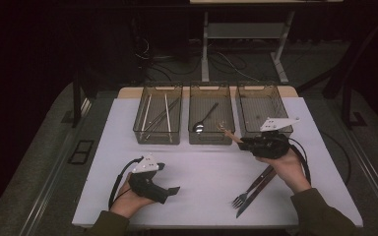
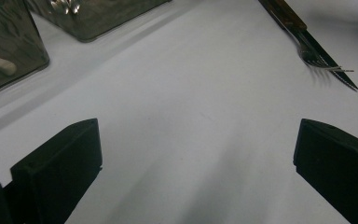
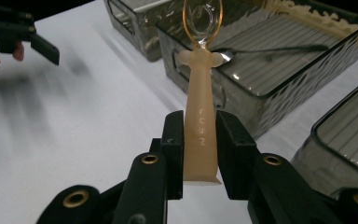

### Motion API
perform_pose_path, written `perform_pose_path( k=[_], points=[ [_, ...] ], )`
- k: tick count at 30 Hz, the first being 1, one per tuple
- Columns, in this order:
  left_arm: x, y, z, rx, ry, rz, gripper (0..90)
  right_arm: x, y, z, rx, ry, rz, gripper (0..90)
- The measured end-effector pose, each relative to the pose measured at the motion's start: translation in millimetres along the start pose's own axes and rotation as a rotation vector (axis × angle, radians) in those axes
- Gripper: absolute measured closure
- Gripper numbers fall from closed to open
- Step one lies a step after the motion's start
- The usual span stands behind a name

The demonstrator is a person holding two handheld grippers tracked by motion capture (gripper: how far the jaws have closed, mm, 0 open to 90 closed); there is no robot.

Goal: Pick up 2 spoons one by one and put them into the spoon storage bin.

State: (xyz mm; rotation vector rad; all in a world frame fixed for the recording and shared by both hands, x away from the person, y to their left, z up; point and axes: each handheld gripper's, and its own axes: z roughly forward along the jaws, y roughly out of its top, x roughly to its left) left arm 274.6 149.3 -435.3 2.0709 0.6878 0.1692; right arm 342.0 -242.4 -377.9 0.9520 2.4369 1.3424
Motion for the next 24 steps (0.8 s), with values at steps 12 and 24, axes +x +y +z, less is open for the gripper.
perform_pose_path(
  k=[12, 24],
  points=[
    [0.0, 0.0, 0.0, 0.001, 0.003, 0.002, 0.0, -12.1, 24.8, 8.6, -0.082, -0.025, 0.050, 73.7],
    [-0.5, 0.2, 0.2, -0.002, -0.003, 0.004, 0.0, -29.1, 52.0, 35.6, -0.034, -0.058, 0.085, 73.5]
  ],
)
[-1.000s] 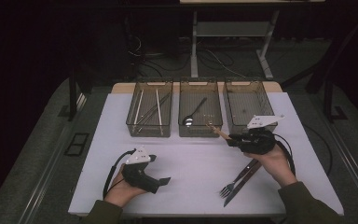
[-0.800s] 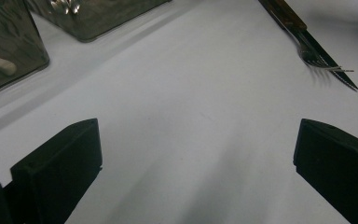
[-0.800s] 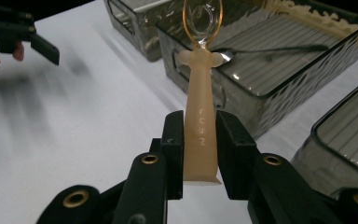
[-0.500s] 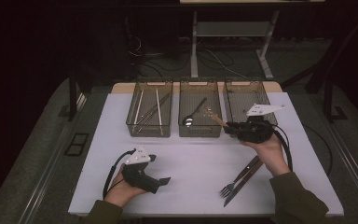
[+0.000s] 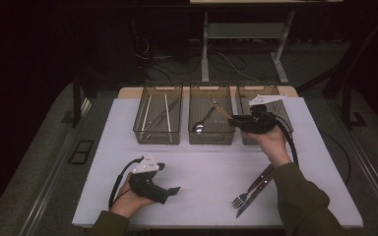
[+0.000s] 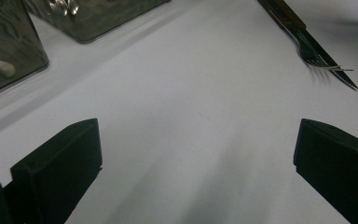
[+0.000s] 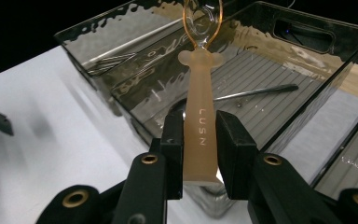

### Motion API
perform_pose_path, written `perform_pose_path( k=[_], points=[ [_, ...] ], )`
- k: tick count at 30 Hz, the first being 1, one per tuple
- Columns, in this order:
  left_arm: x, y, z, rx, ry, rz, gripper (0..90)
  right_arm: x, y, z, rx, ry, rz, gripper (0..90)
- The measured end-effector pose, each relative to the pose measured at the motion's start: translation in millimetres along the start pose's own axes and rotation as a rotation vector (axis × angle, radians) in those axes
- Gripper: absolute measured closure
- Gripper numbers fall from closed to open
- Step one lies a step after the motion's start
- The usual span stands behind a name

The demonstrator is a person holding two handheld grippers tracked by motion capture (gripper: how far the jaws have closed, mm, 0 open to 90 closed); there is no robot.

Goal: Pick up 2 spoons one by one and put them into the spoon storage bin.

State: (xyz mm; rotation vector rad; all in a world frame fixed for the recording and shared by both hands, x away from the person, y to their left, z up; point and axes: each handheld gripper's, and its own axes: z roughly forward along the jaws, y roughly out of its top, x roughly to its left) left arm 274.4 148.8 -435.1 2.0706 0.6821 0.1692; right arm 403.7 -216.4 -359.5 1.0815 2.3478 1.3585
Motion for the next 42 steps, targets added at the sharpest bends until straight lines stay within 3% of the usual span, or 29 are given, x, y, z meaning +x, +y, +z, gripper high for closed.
perform_pose_path(
  k=[14, 23, 36, 42],
  points=[
    [-0.7, 0.4, 0.1, -0.005, -0.008, 0.004, 0.0, -9.3, 14.4, 50.2, 0.155, -0.080, 0.024, 73.4],
    [-0.9, 0.6, -0.1, -0.004, -0.014, 0.009, 0.1, -3.7, 16.5, 71.2, 0.230, -0.100, -0.011, 73.0],
    [-1.4, 0.7, 0.2, 0.000, -0.014, 0.012, 0.1, -5.5, 17.8, 64.0, 0.190, -0.078, 0.032, 51.1],
    [-1.5, 0.5, 0.3, 0.002, -0.013, 0.010, 0.1, -2.4, 18.4, 48.5, 0.119, -0.019, 0.048, 43.5]
  ],
)
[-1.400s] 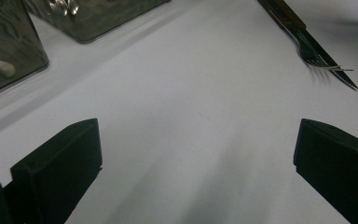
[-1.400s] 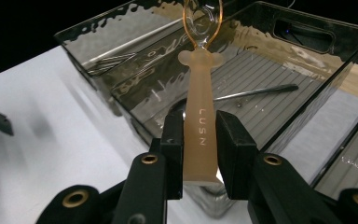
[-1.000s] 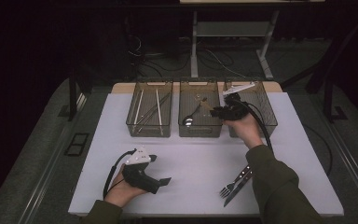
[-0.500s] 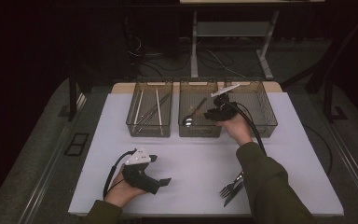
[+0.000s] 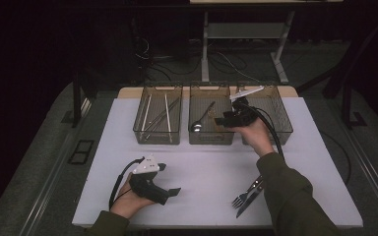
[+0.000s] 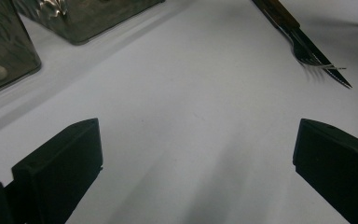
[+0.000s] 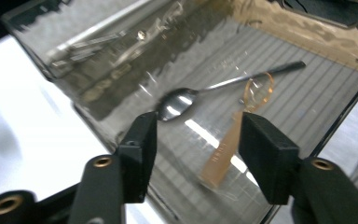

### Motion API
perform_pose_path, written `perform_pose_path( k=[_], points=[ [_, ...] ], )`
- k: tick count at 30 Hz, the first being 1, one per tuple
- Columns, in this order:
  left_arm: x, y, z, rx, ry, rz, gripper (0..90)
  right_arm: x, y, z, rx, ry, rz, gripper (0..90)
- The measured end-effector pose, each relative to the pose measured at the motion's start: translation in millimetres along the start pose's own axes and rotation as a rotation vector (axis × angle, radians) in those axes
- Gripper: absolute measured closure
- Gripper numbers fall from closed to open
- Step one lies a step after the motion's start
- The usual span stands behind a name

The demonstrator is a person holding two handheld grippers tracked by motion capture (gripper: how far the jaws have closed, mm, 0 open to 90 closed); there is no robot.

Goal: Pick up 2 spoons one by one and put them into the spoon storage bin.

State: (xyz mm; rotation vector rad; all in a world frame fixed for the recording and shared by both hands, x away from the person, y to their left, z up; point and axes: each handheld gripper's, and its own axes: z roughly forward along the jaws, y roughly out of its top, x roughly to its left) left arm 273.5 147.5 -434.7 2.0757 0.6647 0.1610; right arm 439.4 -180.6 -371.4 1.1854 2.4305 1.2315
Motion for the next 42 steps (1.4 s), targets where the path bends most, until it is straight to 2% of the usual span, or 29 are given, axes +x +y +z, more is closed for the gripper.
perform_pose_path(
  k=[4, 11, 16, 21, 29, 34, 37, 42],
  points=[
    [0.0, -0.1, 0.1, 0.003, 0.001, 0.001, 0.1, 2.0, -4.4, -10.5, -0.029, 0.016, -0.010, 38.0],
    [0.1, -0.3, 0.6, 0.005, 0.003, -0.001, 0.0, 0.8, -20.8, -29.9, -0.069, 0.047, -0.017, 36.9],
    [0.2, -0.6, 0.5, 0.007, 0.005, -0.003, 0.0, 2.2, -34.0, -43.7, -0.078, 0.036, -0.049, 37.8],
    [0.0, -0.6, 1.0, 0.009, 0.007, -0.003, 0.1, 4.1, -49.4, -58.2, -0.077, 0.062, -0.068, 49.7],
    [0.0, -0.7, 1.5, 0.014, 0.010, -0.005, 0.1, 10.5, -80.1, -72.8, -0.061, 0.135, -0.097, 71.0],
    [-0.4, -0.5, 0.6, 0.010, 0.012, -0.002, 0.1, 14.4, -97.7, -81.7, -0.031, 0.159, -0.121, 79.9],
    [-0.4, -0.6, 0.5, 0.010, 0.012, 0.000, 0.1, 17.3, -106.5, -86.3, -0.012, 0.158, -0.142, 84.3],
    [-0.4, -0.6, 0.2, 0.010, 0.012, 0.001, 0.1, 18.7, -118.6, -94.5, -0.002, 0.166, -0.146, 89.7]
  ],
)
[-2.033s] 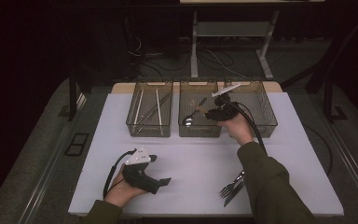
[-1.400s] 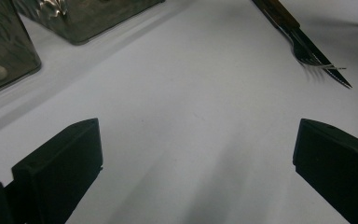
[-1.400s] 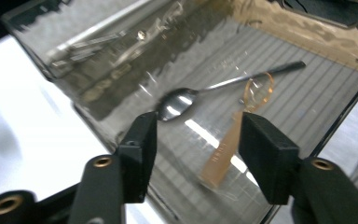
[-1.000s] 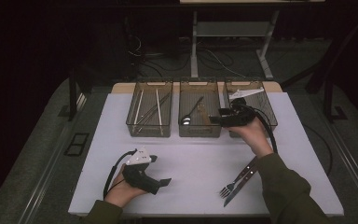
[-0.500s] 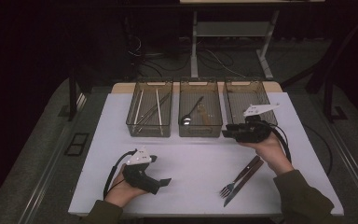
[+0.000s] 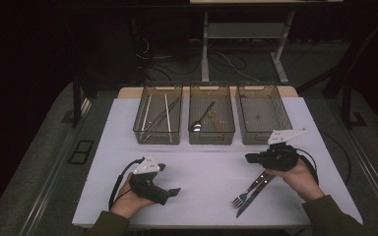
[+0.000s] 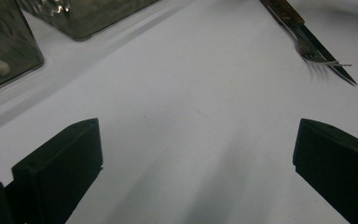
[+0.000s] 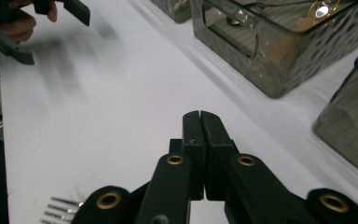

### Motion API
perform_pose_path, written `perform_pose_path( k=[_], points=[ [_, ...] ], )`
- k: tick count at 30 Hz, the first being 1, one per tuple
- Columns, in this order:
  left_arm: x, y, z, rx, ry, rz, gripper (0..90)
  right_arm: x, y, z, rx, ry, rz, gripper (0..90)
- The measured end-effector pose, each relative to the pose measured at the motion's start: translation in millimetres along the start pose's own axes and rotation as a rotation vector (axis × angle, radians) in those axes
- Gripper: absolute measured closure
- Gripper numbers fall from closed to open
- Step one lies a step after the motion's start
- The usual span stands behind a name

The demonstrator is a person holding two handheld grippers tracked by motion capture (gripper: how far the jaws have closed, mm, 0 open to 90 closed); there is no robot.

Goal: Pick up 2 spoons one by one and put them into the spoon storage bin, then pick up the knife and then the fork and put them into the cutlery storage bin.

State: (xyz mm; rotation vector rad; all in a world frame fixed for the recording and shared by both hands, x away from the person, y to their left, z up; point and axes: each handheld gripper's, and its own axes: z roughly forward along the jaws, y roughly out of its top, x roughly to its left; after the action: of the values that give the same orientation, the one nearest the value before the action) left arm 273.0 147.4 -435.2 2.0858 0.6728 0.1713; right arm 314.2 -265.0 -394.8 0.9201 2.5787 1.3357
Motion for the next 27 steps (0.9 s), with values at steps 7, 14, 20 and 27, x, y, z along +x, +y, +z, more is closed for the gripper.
perform_pose_path(
  k=[7, 14, 20, 27],
  points=[
    [-0.7, 0.3, 0.5, 0.003, 0.002, 0.003, 0.1, 6.9, -15.7, -8.0, 0.027, 0.003, -0.013, 89.7],
    [-0.6, -0.4, -0.2, 0.002, 0.004, 0.001, 0.1, 16.5, -33.5, -15.3, 0.057, 0.015, -0.022, 89.7],
    [-1.2, 0.1, 1.1, 0.007, 0.003, 0.002, 0.1, 27.0, -51.0, -17.0, 0.106, 0.022, -0.035, 89.7],
    [-0.8, -0.2, 0.6, 0.003, 0.007, -0.001, 0.1, 39.8, -63.3, -14.3, 0.154, 0.040, -0.060, 89.7]
  ],
)
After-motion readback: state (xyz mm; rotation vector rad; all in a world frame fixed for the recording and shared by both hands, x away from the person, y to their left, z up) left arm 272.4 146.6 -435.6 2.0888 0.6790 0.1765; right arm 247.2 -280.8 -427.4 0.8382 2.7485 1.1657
